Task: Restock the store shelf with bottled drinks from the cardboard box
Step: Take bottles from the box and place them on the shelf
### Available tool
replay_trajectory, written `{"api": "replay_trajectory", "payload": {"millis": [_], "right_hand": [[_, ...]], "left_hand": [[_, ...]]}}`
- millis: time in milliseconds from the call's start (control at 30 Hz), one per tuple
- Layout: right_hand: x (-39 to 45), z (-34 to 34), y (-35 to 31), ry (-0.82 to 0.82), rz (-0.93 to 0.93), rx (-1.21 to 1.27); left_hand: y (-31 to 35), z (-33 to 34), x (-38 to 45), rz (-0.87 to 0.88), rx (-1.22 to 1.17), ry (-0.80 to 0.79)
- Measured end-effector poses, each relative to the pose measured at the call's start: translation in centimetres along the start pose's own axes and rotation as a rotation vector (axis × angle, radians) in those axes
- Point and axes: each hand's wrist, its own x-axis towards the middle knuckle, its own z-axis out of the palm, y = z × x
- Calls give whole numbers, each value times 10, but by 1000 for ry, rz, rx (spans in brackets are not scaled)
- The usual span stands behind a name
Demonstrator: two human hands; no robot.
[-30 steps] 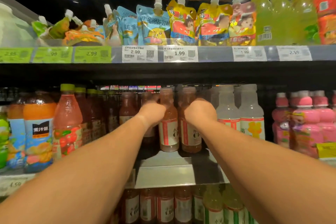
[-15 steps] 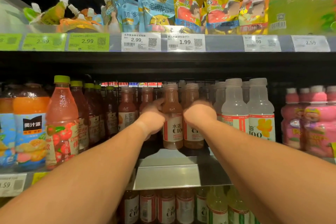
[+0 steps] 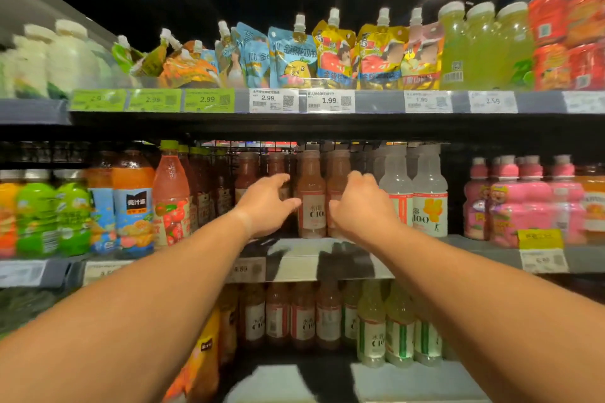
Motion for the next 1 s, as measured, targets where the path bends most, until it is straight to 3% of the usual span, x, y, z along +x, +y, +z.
{"api": "replay_trajectory", "payload": {"millis": [133, 500, 700, 1000], "right_hand": [[-69, -26, 5, 14, 14, 30], [-248, -20, 9, -135, 53, 36], [-369, 43, 50, -321, 143, 42], [-520, 158, 129, -714, 265, -59]], "left_hand": [[6, -22, -67, 18, 35, 57], [-7, -6, -241, -53, -40, -40], [-50, 54, -345, -199, -117, -149], [-154, 178, -489, -510, -114, -485]]}}
